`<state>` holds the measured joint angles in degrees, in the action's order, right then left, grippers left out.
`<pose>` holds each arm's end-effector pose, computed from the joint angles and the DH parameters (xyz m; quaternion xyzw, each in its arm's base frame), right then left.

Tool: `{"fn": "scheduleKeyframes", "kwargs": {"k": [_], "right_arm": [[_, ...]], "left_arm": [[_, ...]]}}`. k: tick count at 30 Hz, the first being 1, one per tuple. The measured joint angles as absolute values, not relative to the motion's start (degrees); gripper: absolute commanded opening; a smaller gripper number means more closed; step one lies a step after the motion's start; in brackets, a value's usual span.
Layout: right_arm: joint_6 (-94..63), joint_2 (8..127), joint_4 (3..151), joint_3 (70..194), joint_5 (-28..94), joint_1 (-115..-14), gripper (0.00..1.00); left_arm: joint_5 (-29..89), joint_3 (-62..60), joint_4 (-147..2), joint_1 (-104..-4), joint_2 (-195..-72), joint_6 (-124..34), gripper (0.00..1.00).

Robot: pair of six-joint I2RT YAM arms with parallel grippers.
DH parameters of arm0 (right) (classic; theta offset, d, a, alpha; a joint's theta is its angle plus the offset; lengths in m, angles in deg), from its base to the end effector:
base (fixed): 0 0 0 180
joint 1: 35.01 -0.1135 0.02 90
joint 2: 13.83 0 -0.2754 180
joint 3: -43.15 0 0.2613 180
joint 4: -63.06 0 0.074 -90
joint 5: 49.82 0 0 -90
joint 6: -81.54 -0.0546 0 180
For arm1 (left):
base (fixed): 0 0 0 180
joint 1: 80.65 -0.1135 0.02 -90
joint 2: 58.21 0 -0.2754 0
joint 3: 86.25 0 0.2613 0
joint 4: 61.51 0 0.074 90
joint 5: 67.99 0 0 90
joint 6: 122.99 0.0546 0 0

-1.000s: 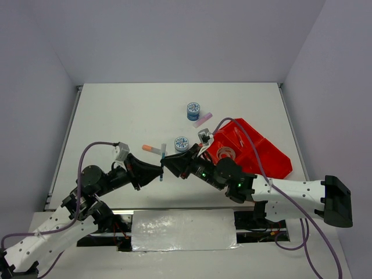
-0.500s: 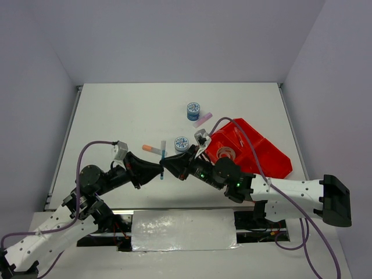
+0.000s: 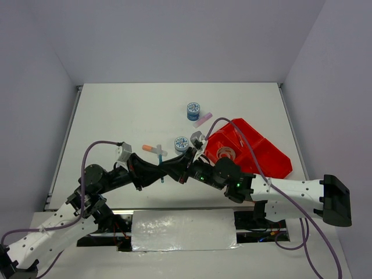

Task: Sort the stationery into containers
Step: Close the pen cap on the pen.

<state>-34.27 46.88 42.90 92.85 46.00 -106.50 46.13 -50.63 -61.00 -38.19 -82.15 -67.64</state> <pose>0.0905 0.2528 0.3242 -0.2158 0.6118 0.5490 0.5270 0.0921 -0.1145 0.3043 0.2040 0.6017 -0.5769 0.5133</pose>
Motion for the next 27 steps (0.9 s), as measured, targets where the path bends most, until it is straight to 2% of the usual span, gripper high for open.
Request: {"fn": "scheduleKeyframes", "kwargs": {"k": [2,6,10,14,16,17,20,27], "right_arm": [[-33.89,46.83,42.88,92.85,45.89,-106.5,0.0],[-33.46,46.81,42.93,93.07,45.68,-106.5,0.04],[-32.54,46.57,42.97,93.09,45.11,-106.5,0.21],[-31.64,45.48,42.95,93.09,43.82,-106.63,0.43],[-30.81,44.38,43.04,93.09,43.53,-106.67,0.48],[-30.42,43.71,43.19,93.09,43.34,-106.71,0.56],[-29.08,41.3,44.22,93.16,42.75,-106.76,0.68],[-26.09,40.32,52.19,101.57,42.97,-106.39,0.72]], "left_arm": [[46.15,-50.82,-60.55,-38.19,-82.15,-67.69,0.0],[46.15,-50.87,-60.06,-38.19,-82.28,-67.66,0.0],[46.41,-50.87,-59.93,-38.19,-82.15,-67.51,0.0],[47.88,-50.87,-59.74,-38.15,-81.3,-67.31,0.0],[48.64,-50.87,-59.65,-38.11,-80.95,-67.2,0.0],[49.14,-50.87,-59.52,-38.11,-80.93,-67.18,0.0],[50.21,-50.87,-59.19,-38.06,-81.08,-66.9,0.0],[51.88,-50.91,-57.86,-37.74,-82.13,-66.09,0.0]]}}
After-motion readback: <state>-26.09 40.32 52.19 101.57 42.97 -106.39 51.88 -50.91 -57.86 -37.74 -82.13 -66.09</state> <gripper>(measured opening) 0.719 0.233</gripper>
